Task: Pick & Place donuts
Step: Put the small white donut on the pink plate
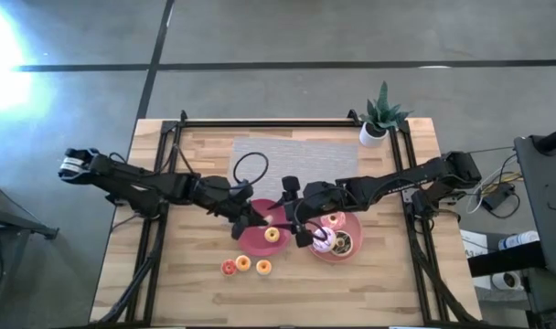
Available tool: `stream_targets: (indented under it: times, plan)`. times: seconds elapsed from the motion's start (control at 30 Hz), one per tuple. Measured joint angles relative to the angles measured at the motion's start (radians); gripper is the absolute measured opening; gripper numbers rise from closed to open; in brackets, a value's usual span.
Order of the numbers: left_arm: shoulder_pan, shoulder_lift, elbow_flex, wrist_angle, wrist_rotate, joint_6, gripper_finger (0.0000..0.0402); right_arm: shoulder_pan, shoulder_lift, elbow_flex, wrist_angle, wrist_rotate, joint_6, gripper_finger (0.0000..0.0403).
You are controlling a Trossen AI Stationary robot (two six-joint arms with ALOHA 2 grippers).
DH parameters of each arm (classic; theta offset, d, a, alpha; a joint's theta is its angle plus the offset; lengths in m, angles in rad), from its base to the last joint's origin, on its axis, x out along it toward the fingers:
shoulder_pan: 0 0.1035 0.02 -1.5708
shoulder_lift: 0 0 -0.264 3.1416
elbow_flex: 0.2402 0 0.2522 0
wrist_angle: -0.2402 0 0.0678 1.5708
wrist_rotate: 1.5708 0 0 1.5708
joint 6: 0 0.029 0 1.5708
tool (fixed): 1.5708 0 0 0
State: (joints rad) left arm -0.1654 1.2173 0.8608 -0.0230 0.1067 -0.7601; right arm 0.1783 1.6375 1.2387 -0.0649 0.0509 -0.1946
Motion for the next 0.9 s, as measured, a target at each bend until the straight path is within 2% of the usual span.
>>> stream_targets:
  times: [0.2,0.47,0.63,0.77,0.9]
  plan:
    - [0.022,0.027,0.000,0.040,0.056,-0.001,0.0000,-0.003,0.000,-0.001,-0.001,0.000,0.000,0.0214]
    - [0.026,0.026,0.000,0.084,0.061,0.005,0.0000,-0.003,0.016,-0.006,-0.008,0.000,0.017,0.0208]
    - [0.027,0.029,0.000,0.081,0.061,0.004,0.0000,-0.002,0.036,-0.002,-0.010,0.000,0.041,0.0169]
    - [0.027,0.030,0.000,0.018,0.061,0.003,0.0000,-0.002,0.037,-0.001,-0.009,0.000,0.052,0.0132]
    - [0.027,0.030,0.000,-0.005,0.061,0.002,0.0000,-0.002,0.035,-0.001,-0.016,0.001,0.100,0.0118]
